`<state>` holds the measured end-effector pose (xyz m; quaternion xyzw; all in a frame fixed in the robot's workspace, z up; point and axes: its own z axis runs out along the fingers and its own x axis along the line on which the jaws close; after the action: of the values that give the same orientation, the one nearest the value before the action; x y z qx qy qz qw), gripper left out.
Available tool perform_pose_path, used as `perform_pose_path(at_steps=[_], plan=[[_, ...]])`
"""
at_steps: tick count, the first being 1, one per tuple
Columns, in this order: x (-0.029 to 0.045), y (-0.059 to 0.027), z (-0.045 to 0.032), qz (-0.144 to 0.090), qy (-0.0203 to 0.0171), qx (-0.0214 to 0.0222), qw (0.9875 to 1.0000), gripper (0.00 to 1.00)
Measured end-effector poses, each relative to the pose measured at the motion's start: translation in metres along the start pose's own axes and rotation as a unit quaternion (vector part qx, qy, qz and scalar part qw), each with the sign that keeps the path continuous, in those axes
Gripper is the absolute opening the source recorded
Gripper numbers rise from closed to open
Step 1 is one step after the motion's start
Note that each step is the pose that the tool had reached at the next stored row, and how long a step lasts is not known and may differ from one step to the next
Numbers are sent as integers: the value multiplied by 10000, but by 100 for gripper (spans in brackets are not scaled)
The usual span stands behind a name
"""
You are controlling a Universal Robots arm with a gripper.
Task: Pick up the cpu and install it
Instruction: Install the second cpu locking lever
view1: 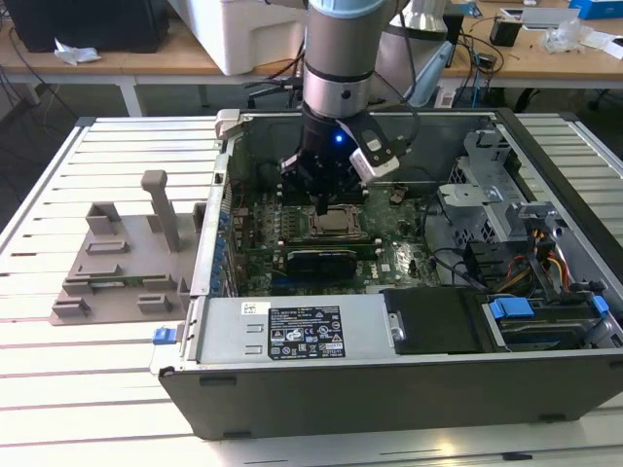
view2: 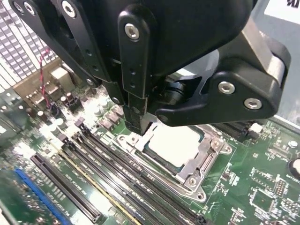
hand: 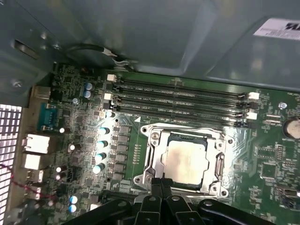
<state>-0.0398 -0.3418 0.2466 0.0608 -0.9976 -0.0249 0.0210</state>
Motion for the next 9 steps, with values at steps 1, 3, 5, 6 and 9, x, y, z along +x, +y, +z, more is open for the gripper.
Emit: perform_pose_path(at_steps=[1, 3, 5, 6, 9], plan=[[1, 7, -35, 1, 2, 18, 10000, 11], [2, 18, -89, 2, 6, 46, 10000, 11], [3, 30, -146, 4, 10, 79, 10000, 11], [3, 35, -167, 4, 11, 90, 10000, 11], [4, 45, -222, 5, 14, 113, 9999, 11]])
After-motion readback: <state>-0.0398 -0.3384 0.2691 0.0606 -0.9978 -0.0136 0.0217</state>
